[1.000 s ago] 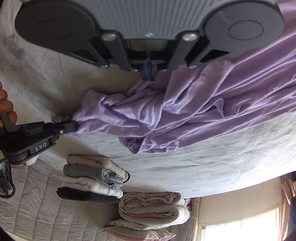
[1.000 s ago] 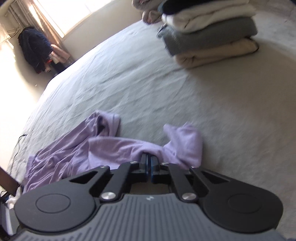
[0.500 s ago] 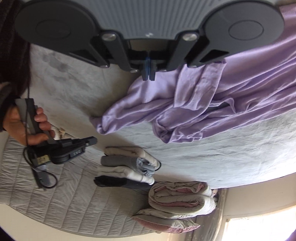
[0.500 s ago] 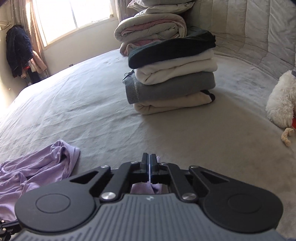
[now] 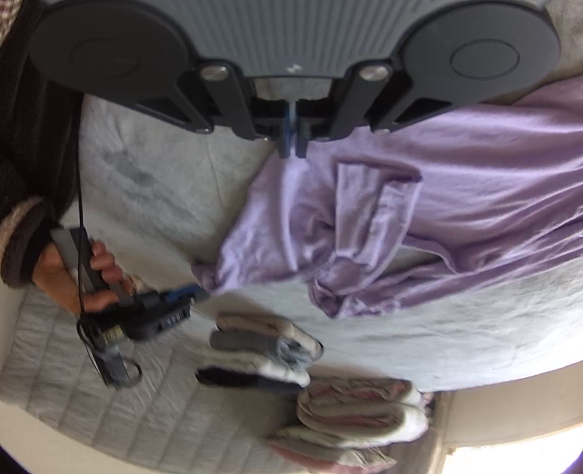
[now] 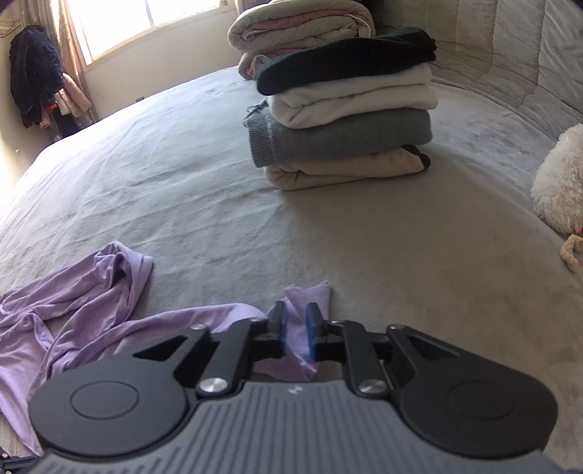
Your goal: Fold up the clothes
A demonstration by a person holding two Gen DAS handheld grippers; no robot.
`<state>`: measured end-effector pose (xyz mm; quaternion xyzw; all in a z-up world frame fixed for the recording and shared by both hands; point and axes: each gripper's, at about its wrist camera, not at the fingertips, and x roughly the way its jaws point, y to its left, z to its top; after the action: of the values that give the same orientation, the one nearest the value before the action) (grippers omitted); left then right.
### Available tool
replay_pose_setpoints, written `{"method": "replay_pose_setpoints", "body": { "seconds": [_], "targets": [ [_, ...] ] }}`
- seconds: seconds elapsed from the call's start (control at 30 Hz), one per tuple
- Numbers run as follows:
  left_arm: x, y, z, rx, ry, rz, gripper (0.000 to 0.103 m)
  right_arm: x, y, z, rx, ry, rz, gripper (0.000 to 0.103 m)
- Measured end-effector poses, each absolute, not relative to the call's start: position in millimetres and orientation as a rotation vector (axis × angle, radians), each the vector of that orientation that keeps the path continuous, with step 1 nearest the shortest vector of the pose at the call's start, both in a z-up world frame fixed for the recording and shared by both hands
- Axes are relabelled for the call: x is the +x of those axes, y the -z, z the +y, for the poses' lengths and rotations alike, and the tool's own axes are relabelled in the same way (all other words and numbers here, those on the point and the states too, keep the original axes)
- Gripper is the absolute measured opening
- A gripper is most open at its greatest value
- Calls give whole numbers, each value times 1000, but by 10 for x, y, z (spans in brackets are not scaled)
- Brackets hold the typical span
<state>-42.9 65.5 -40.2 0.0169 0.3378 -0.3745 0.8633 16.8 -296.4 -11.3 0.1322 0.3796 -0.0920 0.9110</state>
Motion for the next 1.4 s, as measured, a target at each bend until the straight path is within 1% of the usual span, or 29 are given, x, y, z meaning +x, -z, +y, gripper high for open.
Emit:
{"method": "replay_pose_setpoints", "body": {
  "seconds": [0.03, 0.07, 0.1, 0.27, 0.33, 0.37, 0.4, 0.43, 0.63, 0.67, 0.73, 0.8, 0.9, 0.97, 1.1, 1.27, 1.4],
  "targets": [
    [-430, 388, 667, 24, 785, 696, 12, 165, 113, -2978, 273, 197, 780, 40],
    [-431, 375, 680, 12, 784, 685, 22, 164, 112, -2989, 272, 201, 778, 40],
    [-436, 366, 674, 9, 788, 672, 29, 170, 123, -3003, 277, 205, 779, 40],
    [-462, 382, 554, 47, 806, 651, 37, 234, 235, -3093, 333, 219, 800, 40],
    [-460, 423, 477, 76, 809, 659, 37, 261, 285, -3120, 354, 219, 808, 40],
    [-451, 443, 439, 86, 809, 665, 37, 276, 318, -3120, 363, 211, 814, 35],
    [-439, 469, 390, 93, 814, 671, 37, 292, 350, -3120, 372, 202, 820, 10],
    [-427, 495, 341, 100, 819, 678, 37, 307, 383, -3120, 381, 193, 825, 5],
    [-409, 595, 79, 170, 816, 672, 36, 184, 209, -3139, 325, 261, 718, 5],
    [-410, 596, 51, 181, 810, 667, 34, 154, 165, -3166, 308, 286, 695, 5],
    [-415, 592, 14, 199, 796, 660, 23, 99, 93, -3240, 291, 337, 658, 5],
    [-406, 580, -5, 219, 775, 655, 3, 62, 57, -3331, 297, 378, 642, 5],
    [-379, 501, 54, 192, 800, 658, 2, 25, 34, -3463, 329, 416, 639, 5],
    [-394, 396, 133, 179, 820, 626, 2, -3, 12, -3524, 343, 429, 637, 5],
    [-407, 256, 284, 129, 875, 611, 2, 33, -15, -3566, 307, 477, 656, 5],
    [-410, 376, 245, 153, 869, 659, 2, 155, 102, -3613, 321, 466, 746, 5],
    [-355, 394, 266, 116, 831, 667, 2, 233, 164, -3637, 406, 413, 736, 5]
  ]
}}
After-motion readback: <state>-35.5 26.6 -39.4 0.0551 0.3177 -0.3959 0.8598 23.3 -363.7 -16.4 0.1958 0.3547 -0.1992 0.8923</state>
